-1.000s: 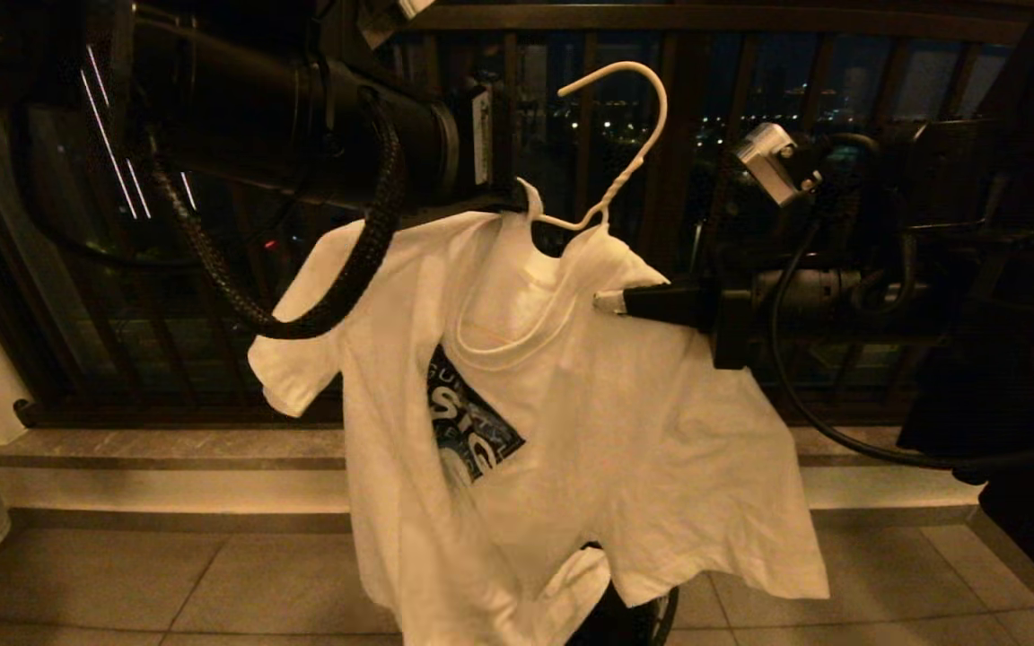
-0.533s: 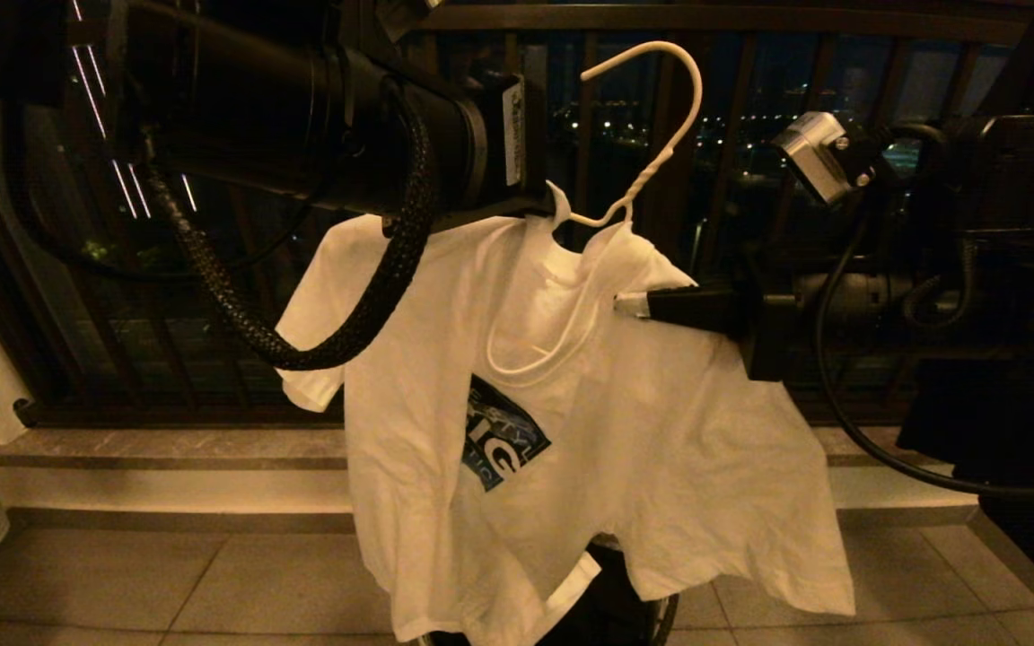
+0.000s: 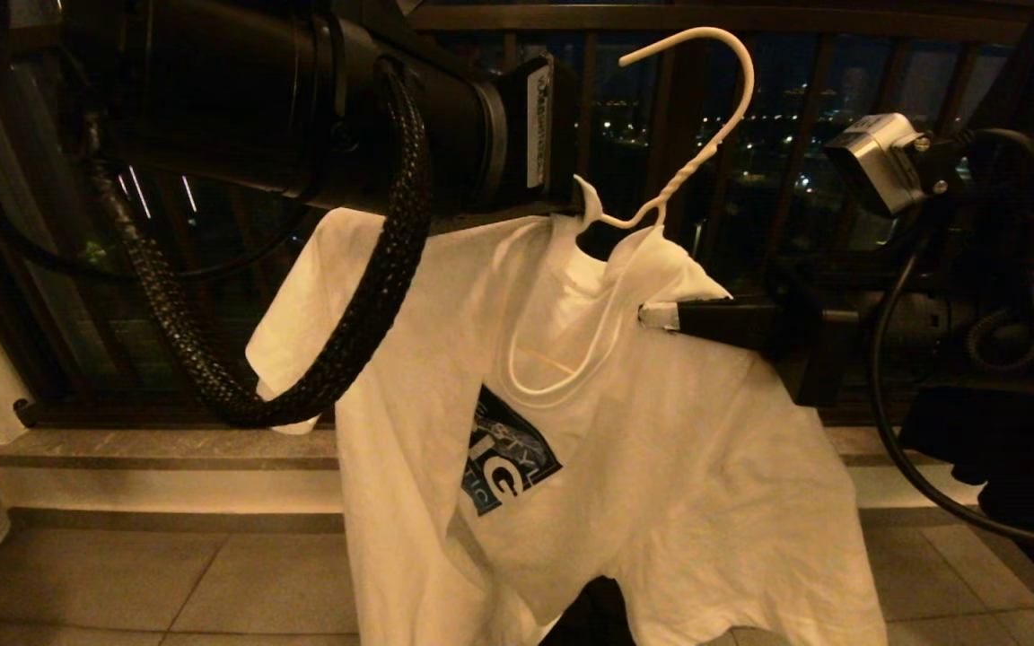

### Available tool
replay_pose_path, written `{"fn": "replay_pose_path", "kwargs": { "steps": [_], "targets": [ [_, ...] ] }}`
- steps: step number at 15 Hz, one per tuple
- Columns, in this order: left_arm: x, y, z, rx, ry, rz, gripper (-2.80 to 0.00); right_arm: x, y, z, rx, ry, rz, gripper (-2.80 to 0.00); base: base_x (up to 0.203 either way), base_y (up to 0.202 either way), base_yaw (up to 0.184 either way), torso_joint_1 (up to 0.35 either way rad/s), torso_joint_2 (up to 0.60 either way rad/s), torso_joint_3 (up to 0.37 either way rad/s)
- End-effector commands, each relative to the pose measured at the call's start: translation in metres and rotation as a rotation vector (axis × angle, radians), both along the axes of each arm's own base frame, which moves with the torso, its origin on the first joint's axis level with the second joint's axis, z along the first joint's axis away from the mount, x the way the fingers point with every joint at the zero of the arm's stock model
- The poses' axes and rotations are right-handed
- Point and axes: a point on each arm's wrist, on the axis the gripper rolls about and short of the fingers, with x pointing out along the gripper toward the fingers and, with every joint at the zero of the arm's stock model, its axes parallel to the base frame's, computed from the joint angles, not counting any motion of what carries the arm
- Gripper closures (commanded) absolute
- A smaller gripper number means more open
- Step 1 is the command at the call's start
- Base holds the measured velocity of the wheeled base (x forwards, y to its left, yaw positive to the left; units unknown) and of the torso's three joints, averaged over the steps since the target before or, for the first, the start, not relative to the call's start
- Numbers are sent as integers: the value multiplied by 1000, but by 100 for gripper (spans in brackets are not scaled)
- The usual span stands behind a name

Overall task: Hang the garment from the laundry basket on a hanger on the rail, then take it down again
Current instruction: Hang the clothes on the clothes rack

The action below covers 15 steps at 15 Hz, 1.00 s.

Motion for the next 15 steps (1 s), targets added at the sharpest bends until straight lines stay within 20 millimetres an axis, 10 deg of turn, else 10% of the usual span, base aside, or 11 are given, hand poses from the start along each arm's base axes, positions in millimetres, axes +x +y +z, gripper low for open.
{"fn": "replay_pose_path", "kwargs": {
  "steps": [1, 9, 10, 15],
  "targets": [
    [3, -1, -1, 19, -17, 11, 0, 3, 2, -3, 0, 7, 46, 0, 0, 0, 0, 0, 0, 0],
    [-2, -13, -4, 69, -55, 16, 0, 5, 16, 1, 77, 68, 95, 0, 0, 0, 0, 0, 0, 0],
    [-3, -12, -4, 68, -56, 18, -280, 5, 16, 1, 78, 69, 96, 0, 0, 0, 0, 0, 0, 0],
    [-22, -20, 0, 61, -65, -21, -280, 5, 16, 2, 85, 80, 96, 0, 0, 0, 0, 0, 0, 0]
  ]
}}
